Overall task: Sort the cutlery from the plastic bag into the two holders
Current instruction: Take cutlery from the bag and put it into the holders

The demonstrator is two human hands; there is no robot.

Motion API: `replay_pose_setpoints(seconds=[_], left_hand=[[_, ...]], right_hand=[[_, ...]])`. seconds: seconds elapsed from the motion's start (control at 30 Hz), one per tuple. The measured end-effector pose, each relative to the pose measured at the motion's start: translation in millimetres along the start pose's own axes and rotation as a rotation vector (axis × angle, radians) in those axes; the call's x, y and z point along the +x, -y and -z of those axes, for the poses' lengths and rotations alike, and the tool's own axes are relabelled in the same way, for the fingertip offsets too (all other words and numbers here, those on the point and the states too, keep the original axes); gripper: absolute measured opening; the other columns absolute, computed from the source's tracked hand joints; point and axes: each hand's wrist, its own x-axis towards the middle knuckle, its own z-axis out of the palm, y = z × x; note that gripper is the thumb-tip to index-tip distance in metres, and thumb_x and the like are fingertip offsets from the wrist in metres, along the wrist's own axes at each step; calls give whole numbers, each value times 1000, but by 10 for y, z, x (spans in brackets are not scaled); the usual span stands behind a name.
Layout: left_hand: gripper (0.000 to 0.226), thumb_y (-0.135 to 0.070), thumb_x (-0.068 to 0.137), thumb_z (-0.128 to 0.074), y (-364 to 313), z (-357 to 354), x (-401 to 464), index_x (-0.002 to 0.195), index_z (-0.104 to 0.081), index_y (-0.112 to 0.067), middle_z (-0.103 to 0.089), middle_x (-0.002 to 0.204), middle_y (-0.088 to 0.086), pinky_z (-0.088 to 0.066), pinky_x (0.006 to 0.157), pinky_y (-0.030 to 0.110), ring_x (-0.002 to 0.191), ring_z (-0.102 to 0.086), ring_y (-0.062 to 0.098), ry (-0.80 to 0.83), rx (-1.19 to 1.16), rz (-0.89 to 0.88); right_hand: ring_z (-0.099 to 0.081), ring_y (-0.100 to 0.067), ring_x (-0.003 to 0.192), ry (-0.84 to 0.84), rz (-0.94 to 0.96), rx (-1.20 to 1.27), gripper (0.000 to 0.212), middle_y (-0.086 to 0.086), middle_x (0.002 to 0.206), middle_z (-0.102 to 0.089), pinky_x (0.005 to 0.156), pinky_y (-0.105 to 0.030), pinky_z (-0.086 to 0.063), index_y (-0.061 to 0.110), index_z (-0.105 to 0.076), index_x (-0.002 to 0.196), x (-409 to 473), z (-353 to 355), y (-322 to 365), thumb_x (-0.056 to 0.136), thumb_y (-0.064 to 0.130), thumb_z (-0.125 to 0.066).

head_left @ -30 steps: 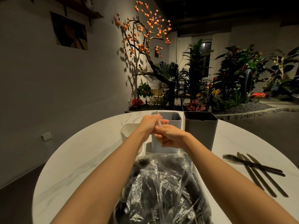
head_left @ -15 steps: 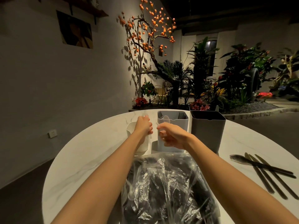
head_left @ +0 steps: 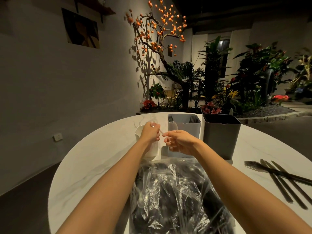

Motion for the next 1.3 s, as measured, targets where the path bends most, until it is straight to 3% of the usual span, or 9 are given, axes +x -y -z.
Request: replay_pose_setpoints(seconds=[0.1,0.2,0.37,0.63,0.8,1.0,1.1,1.2,1.3], left_hand=[[2,-7,99,-40,58,58,81,98,-41,-8,-43,66,5,-33,43,19,51,-38,10,-123,-45,39],[21,-16,100,-39,132,77,133,112,-48,-1,-51,82,12,-39,51,23,61,-48,15,-197,70,74],[31,-30,105,-25,195,137,69,125,-37,-10,-51,121,10,-49,93,41,109,-52,29,-236,390,17],[17,-28,105,-27,215,244,28,112,-37,-16,-61,110,15,-53,85,49,97,-59,29,-194,537,-128],[23,-28,105,-30,227,330,18,115,-45,-13,-64,102,12,-52,87,42,97,-60,26,-148,443,-109],[31,-25,107,-21,112,300,-182,113,-47,-9,-57,79,6,-47,55,20,61,-53,13,153,105,76],[48,-35,106,-18,127,327,-201,84,-52,-8,-49,53,-1,-28,44,18,41,-33,6,221,-43,151],[63,-49,103,-12,116,360,-169,65,-46,-12,-38,42,-5,-23,43,19,37,-26,6,243,8,165],[54,-46,104,-15,101,402,-111,84,-54,-15,-39,46,-4,-26,48,21,43,-28,8,191,22,112]], right_hand=[[-45,-7,51,27,-37,-42,18,-3,71,-57,48,-18,-36,9,-58,93,-19,9,-32,102,17,-45],[-36,-3,40,-81,62,17,20,-4,66,-50,38,-14,-26,12,-53,82,1,-38,-12,101,13,-47],[-34,-8,50,-307,157,-8,15,-4,64,-54,42,-16,-25,9,-59,87,51,-112,36,97,20,-57],[-29,-9,58,-208,183,69,20,-5,75,-53,53,-22,-22,3,-66,104,101,-242,72,86,8,-69],[-44,-1,49,-304,399,-284,16,-2,64,-61,47,-12,-32,12,-66,79,153,-287,57,87,25,-69],[-49,-5,52,-329,371,-474,27,0,59,-60,54,-17,-38,10,-65,70,321,-384,-7,92,26,-64],[-50,-5,53,-358,339,-459,27,-1,60,-60,54,-17,-37,12,-61,69,393,-414,-28,95,19,-59],[-48,-3,47,-341,288,-439,25,-9,67,-58,45,-15,-34,-4,-59,87,415,-422,-7,94,21,-61],[-43,-4,44,-297,300,-344,25,-11,66,-53,36,-11,-29,-3,-56,99,378,-429,60,91,19,-64]])
